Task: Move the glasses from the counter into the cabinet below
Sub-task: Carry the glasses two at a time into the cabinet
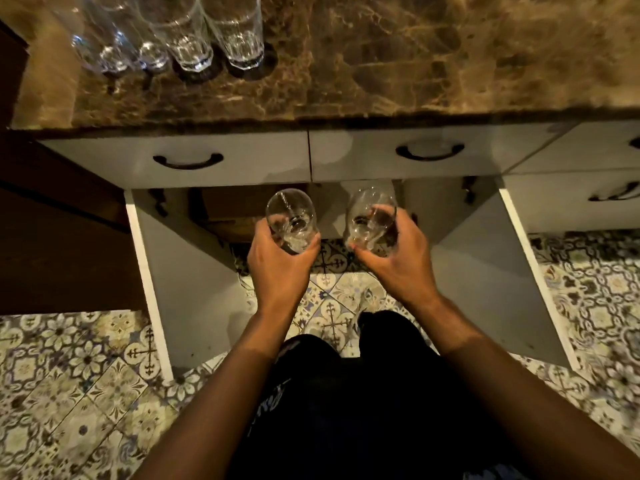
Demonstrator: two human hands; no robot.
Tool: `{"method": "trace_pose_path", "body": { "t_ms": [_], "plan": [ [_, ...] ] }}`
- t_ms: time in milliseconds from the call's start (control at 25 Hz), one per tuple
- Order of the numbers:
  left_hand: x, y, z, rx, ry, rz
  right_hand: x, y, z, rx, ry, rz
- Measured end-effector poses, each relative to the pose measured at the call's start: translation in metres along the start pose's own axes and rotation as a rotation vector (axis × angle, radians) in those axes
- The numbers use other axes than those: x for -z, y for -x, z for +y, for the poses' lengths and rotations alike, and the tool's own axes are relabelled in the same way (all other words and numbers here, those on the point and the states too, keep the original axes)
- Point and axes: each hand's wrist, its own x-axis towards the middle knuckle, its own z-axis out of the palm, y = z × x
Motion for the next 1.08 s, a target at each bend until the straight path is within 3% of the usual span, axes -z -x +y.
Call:
{"method": "trace_pose_path", "body": {
  "t_ms": [200, 440, 640, 880, 1080],
  "plan": [
    [-0.050, 0.011, -0.037, 0.059, -0.049, -0.072, 0.003, 0.009, 0.063, -0.113, 0.008, -0.021],
    [-0.156, -0.008, -0.090, 0.087, -0.077, -0.088, -0.009, -0.041, 0.181, -0.193, -0.024, 0.002],
    [-0.277, -0.045, -0.176, 0.107, -0.042, -0.108, -0.041, -0.098, 0.318, -0.161, -0.033, -0.004],
    [-0.413, -0.111, -0.302, 0.102, -0.065, -0.181, -0.098, -0.164, 0.483, -0.169, 0.094, 0.108],
    [-0.511, -0.168, -0.378, -0.235, -0.066, -0.167, -0.167, -0.221, 0.601, -0.068, 0.008, 0.296]
  ]
}}
